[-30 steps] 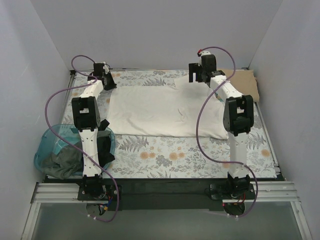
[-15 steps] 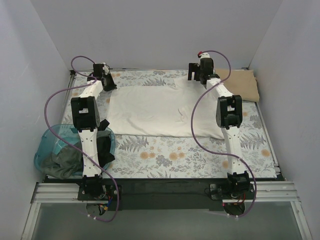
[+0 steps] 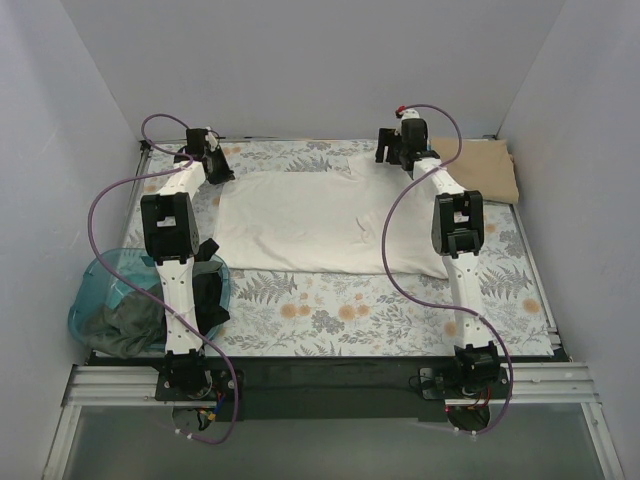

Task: Fold and stack the t-shirts
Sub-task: Fold the tshirt

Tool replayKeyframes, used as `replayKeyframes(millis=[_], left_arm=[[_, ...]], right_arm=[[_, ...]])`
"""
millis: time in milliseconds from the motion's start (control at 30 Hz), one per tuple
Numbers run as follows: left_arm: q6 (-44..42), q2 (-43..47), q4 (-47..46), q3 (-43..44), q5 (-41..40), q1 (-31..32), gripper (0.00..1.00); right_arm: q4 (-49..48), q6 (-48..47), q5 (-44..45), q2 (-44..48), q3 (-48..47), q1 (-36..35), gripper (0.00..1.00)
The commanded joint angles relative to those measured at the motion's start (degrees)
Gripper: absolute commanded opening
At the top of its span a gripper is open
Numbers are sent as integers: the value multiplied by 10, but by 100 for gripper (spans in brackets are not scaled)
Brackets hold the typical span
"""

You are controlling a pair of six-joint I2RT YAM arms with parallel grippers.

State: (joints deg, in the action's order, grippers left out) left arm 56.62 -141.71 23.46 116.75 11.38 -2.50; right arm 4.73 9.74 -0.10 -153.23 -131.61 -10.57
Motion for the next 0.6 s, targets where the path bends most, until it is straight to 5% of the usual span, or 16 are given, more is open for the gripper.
replayKeyframes(millis=[0, 167, 367, 567], left_arm=[[5, 49, 18, -19, 7, 2, 0], [5, 60, 17, -35, 8, 1, 0], [2, 58, 17, -34, 13, 1, 0], [3, 56, 16, -29, 2, 1, 0]], right_arm=[[76, 4, -23, 4, -15, -5, 81], [122, -30, 19, 8, -19, -18, 51], [133, -37, 50, 12, -15, -21, 28], [64, -75, 6, 43, 19, -21, 14]])
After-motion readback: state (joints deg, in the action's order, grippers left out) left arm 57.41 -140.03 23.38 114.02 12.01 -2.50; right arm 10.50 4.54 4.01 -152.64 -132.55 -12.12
